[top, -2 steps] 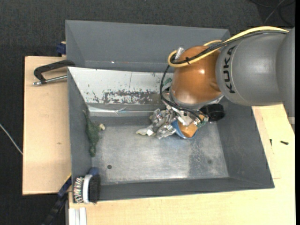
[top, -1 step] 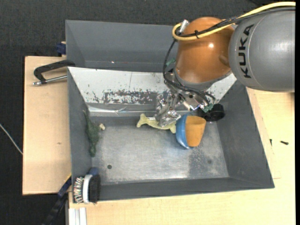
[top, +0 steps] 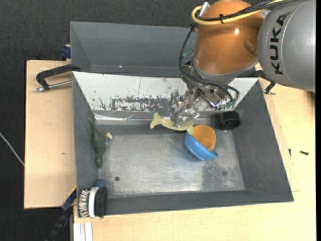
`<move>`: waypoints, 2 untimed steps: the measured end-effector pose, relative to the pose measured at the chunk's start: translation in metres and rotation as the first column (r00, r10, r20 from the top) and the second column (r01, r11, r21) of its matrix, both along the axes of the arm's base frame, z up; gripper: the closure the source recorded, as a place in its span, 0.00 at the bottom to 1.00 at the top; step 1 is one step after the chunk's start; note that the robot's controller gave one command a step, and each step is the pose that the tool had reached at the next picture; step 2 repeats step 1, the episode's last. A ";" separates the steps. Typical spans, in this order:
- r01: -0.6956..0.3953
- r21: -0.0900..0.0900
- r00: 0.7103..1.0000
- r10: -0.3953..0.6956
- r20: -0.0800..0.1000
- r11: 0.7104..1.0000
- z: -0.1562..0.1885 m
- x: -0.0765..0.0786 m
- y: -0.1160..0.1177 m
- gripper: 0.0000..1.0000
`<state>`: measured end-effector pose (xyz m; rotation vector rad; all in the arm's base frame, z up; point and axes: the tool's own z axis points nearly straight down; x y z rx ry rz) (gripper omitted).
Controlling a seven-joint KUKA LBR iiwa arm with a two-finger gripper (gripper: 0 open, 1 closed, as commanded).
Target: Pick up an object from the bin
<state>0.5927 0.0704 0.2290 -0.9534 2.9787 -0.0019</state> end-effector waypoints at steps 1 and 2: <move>-0.015 0.003 1.000 0.015 -0.013 1.000 -0.018 -0.016 0.087 1.00; -0.015 0.003 1.000 0.015 -0.013 1.000 -0.018 -0.016 0.087 1.00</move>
Offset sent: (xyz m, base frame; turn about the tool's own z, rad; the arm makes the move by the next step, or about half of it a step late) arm -0.0154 0.0795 -0.0183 -0.0059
